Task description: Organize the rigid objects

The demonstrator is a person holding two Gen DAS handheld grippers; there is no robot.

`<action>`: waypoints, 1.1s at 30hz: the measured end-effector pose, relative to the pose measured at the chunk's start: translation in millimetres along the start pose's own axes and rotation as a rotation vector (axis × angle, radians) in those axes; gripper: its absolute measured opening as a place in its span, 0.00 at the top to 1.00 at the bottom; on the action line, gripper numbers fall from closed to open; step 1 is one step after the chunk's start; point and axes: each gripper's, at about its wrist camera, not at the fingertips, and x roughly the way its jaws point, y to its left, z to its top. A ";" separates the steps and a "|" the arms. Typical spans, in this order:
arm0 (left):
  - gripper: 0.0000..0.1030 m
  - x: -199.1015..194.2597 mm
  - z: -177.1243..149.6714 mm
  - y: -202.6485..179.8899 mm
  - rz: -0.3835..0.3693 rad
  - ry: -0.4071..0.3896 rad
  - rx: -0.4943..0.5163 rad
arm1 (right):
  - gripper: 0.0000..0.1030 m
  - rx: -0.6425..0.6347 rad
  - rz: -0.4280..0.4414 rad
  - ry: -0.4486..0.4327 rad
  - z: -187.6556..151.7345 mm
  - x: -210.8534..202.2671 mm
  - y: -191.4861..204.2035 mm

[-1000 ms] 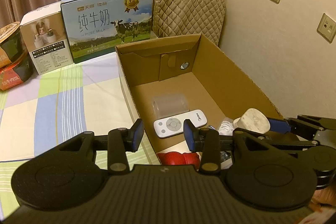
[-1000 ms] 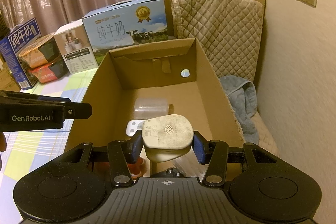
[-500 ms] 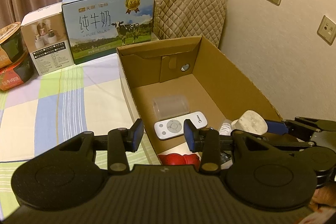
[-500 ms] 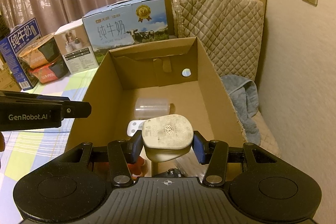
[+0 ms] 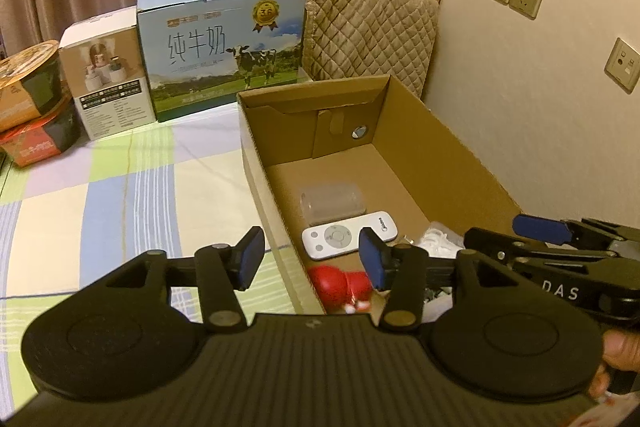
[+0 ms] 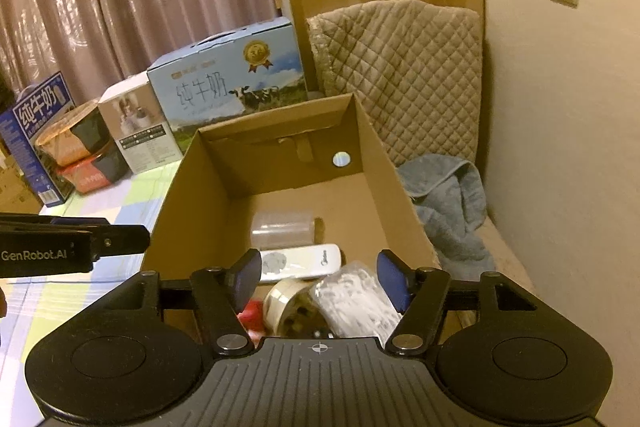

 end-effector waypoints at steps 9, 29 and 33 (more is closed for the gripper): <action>0.25 -37.1 -19.5 -0.8 0.013 -0.018 -0.046 | 0.33 0.032 -0.010 0.022 -14.7 -31.7 -1.9; 0.01 -120.9 -73.3 -21.1 0.058 -0.073 -0.089 | 0.13 0.017 -0.033 0.019 -57.0 -121.8 6.0; 0.01 -127.0 -87.0 -22.8 0.073 -0.069 -0.094 | 0.11 0.028 -0.045 0.024 -65.7 -132.4 3.0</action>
